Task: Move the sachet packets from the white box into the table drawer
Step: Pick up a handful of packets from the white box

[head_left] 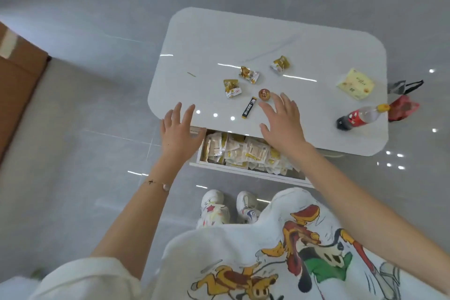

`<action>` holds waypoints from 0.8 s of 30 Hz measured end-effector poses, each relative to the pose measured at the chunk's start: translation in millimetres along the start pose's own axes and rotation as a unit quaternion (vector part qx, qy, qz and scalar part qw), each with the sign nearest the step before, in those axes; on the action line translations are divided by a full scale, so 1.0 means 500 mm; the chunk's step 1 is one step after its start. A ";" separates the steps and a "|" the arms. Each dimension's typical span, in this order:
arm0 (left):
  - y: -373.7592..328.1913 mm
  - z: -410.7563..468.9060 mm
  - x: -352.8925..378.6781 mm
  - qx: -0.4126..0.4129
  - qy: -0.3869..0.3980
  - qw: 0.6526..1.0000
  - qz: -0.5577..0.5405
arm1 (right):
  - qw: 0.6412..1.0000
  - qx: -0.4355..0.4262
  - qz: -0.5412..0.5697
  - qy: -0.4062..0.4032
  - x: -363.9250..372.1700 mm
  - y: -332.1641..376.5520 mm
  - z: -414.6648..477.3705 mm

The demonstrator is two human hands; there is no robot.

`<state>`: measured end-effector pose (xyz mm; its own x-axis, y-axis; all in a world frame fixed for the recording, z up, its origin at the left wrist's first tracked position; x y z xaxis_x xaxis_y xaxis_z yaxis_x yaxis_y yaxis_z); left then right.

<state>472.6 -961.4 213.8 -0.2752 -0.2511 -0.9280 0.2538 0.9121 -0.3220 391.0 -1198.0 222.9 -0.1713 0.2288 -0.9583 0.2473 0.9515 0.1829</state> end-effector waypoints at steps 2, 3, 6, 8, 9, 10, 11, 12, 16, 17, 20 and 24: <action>0.026 -0.031 -0.023 -0.026 -0.018 1.000 -0.005 | 1.000 -0.027 -0.005 0.002 -0.019 0.051 0.011; 0.042 -0.045 -0.031 -0.037 -0.024 0.999 -0.007 | 0.999 -0.039 -0.011 0.006 -0.024 0.078 0.020; 0.103 -0.087 -0.057 -0.071 -0.037 0.997 -0.010 | 0.997 -0.076 -0.022 0.017 -0.035 0.167 0.043; 0.157 -0.117 -0.078 -0.097 -0.047 0.994 -0.007 | 0.994 -0.104 -0.028 0.027 -0.034 0.230 0.050; 0.188 -0.131 -0.090 -0.112 -0.053 0.992 -0.007 | 0.992 -0.118 -0.034 0.034 -0.032 0.263 0.052; 0.221 -0.145 -0.103 -0.128 -0.060 0.990 -0.009 | 0.989 -0.134 -0.041 0.039 -0.029 0.298 0.053; 0.256 -0.160 -0.117 -0.145 -0.067 0.987 -0.015 | 0.987 -0.150 -0.046 0.045 -0.025 0.335 0.053; 0.291 -0.177 -0.132 -0.162 -0.075 0.984 -0.021 | 0.984 -0.167 -0.048 0.049 -0.022 0.376 0.054; 0.436 -0.251 -0.190 -0.224 -0.105 0.968 -0.036 | 0.971 -0.229 -0.047 0.056 -0.006 0.562 0.050; 0.472 -0.272 -0.204 -0.237 -0.111 0.964 -0.040 | 0.967 -0.243 -0.043 0.056 -0.002 0.611 0.048; 0.571 -0.330 -0.237 -0.272 -0.120 0.954 -0.042 | 0.959 -0.277 -0.038 0.050 0.010 0.746 0.038; 0.710 -0.415 -0.282 -0.324 -0.139 0.934 -0.058 | 0.945 -0.324 -0.033 0.041 0.027 0.937 0.015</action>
<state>409.1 -534.9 269.0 0.0088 -0.3531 -0.9355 -0.4013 0.8557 -0.3267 512.0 -750.7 294.2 -0.2454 0.1548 -0.9570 -0.3969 0.8846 0.2448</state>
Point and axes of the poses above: each hand's wrist, its own z-axis towards the middle knuckle, its own x-axis out of the palm, y = z × x, the point moved 9 cm from there along z, towards the middle knuckle, and after that the axes turned 2 degrees about -x, right-handed, at the moved point
